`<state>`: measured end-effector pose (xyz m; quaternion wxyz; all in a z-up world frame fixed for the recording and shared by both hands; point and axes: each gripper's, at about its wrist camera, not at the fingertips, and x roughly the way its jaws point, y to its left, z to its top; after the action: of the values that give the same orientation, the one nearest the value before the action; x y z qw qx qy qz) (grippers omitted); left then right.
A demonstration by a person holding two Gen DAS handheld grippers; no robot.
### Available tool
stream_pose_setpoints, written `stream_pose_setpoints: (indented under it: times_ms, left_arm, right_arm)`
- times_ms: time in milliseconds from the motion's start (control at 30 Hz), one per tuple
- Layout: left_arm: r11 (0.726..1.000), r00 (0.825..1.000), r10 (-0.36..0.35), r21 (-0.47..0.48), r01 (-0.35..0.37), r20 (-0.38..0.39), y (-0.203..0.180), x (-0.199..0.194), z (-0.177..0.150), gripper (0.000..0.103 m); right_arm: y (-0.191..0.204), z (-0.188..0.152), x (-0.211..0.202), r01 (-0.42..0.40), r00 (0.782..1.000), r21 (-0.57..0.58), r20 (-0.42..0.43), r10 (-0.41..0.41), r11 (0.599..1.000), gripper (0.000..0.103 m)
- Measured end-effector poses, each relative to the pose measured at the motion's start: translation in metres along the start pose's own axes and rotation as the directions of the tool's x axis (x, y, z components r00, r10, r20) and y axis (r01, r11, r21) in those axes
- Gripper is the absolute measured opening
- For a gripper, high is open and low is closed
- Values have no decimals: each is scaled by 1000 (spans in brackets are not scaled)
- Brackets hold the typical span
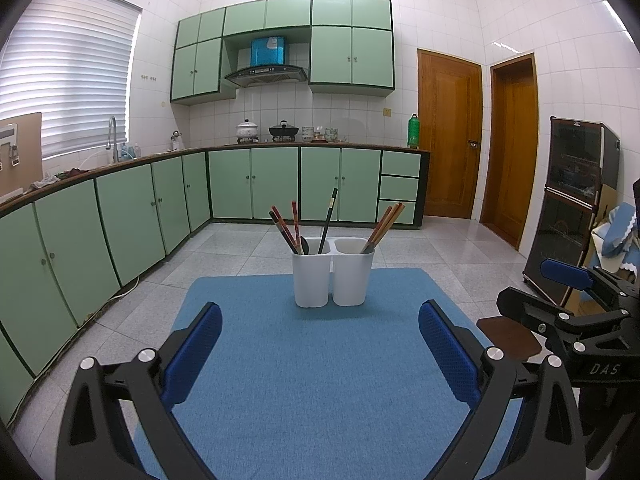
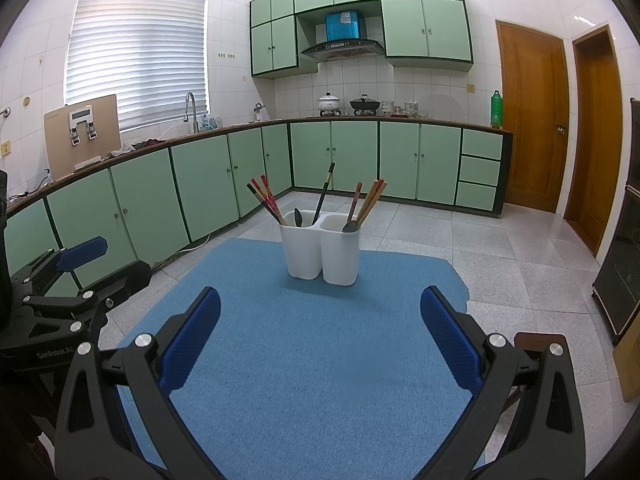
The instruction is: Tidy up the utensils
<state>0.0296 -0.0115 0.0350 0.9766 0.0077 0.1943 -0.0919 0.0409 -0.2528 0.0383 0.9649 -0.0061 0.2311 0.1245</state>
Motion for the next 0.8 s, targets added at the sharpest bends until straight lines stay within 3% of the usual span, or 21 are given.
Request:
stream_pose_setpoints:
  times_ms: [800]
  left_arm:
    - [1000,1000,-4,-4,4,-2,3,1,-4,97]
  right_arm:
    - [-1,-3,3,1,1000,-1,-8,-1,1000,97]
